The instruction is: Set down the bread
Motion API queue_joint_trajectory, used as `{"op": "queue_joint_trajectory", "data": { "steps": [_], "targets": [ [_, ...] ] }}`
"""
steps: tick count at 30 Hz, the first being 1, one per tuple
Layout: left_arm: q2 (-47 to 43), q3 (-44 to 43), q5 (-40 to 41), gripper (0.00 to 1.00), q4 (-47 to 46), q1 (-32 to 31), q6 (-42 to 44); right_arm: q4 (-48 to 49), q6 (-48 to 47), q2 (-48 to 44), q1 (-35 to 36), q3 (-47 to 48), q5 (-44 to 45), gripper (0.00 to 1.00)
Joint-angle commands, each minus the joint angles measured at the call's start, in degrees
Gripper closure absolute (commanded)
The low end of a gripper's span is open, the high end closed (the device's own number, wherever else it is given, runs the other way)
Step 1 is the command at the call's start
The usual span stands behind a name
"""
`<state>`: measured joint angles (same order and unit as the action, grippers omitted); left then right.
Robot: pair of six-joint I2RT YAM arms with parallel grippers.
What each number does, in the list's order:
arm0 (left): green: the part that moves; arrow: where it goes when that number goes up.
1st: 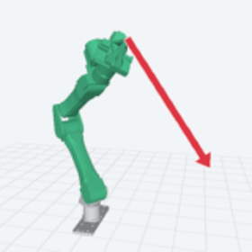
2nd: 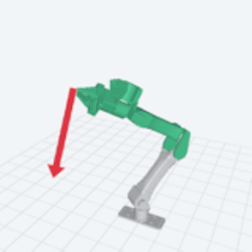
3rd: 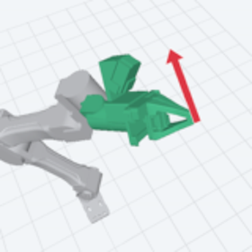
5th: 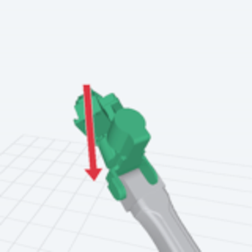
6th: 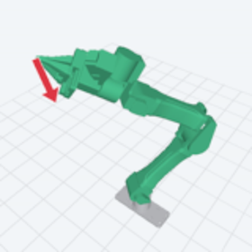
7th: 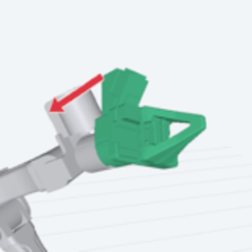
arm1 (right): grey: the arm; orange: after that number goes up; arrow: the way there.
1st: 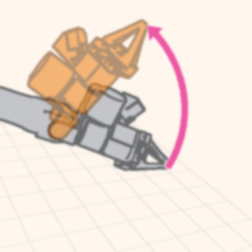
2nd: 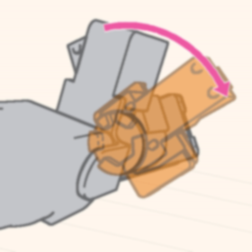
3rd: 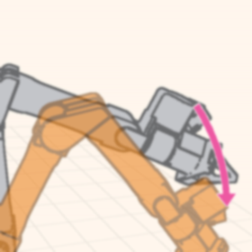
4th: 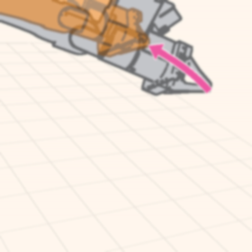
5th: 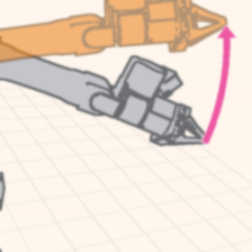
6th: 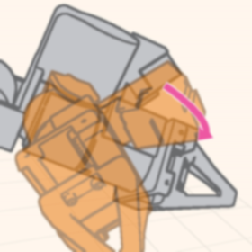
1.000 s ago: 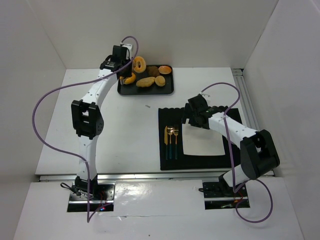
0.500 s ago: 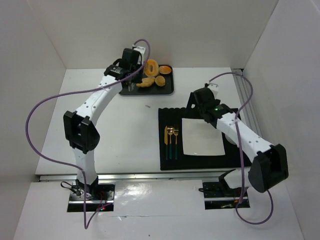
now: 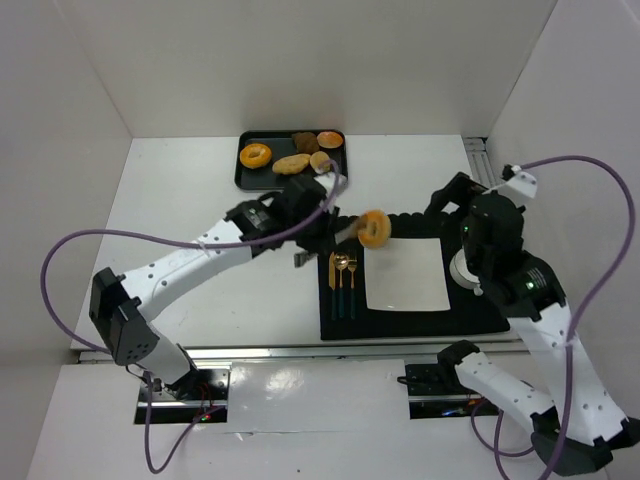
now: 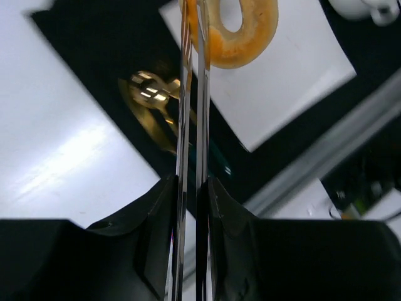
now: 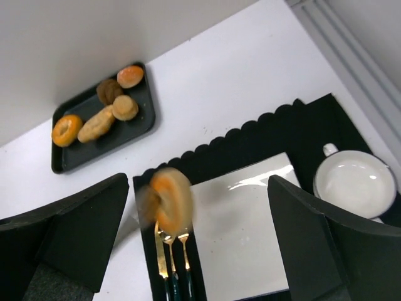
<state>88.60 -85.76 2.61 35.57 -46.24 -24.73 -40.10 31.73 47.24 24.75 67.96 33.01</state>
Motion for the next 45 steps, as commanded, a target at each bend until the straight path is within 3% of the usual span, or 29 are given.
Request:
{"op": "queue_joint_trajectory", "data": {
  "steps": [1, 5, 11, 15, 19, 20, 24, 28, 32, 35, 45],
  "targets": [
    [-1.8, 3.1, -1.2, 1.00, -5.4, -6.7, -6.1, -7.0, 1.2, -3.2, 0.0, 4.2, 5.0, 0.01],
    [1.9, 1.1, 2.4, 1.00, -6.4, -10.8, -8.0, -9.7, 2.5, -3.9, 0.0, 5.5, 5.6, 0.01],
    [9.2, -3.7, 0.4, 1.00, -7.6, -12.6, -8.1, -10.8, 3.2, -5.6, 0.0, 4.9, 2.8, 0.01],
    [13.2, -6.1, -1.3, 0.83, -7.1, -12.6, -8.7, -10.8, 3.7, -5.6, 0.0, 4.3, 2.8, 0.01],
    [14.3, -7.2, -2.7, 0.50, -7.1, -13.2, -7.5, -10.3, 3.7, -5.1, 0.0, 3.7, 2.1, 0.01],
    [14.3, -7.8, -2.0, 0.37, -7.1, -13.2, -6.9, -10.3, 3.7, -4.5, 0.0, 3.1, 2.1, 0.01],
    [11.2, -7.8, -0.4, 0.26, -6.6, -13.2, -5.8, -9.6, 3.7, -3.9, 0.0, 2.6, 1.6, 0.01],
    [8.8, -8.3, 3.2, 0.31, -4.7, -13.2, -5.8, -9.0, 3.7, -3.4, 0.0, 2.6, 1.1, 0.01],
    [5.7, -8.9, 5.5, 0.36, -2.2, -9.2, -5.8, -7.9, 3.7, -3.4, 0.0, 2.1, 0.6, 0.01],
    [3.7, -7.7, 2.8, 0.39, -0.9, -1.9, -5.2, -6.3, 2.0, -3.4, 0.0, 2.1, -1.5, 0.01],
    [8.1, -9.2, 0.1, 0.38, 1.3, 30.3, -11.0, -0.6, 0.9, 1.8, 0.0, -0.3, -5.4, 0.01]
  ]
}}
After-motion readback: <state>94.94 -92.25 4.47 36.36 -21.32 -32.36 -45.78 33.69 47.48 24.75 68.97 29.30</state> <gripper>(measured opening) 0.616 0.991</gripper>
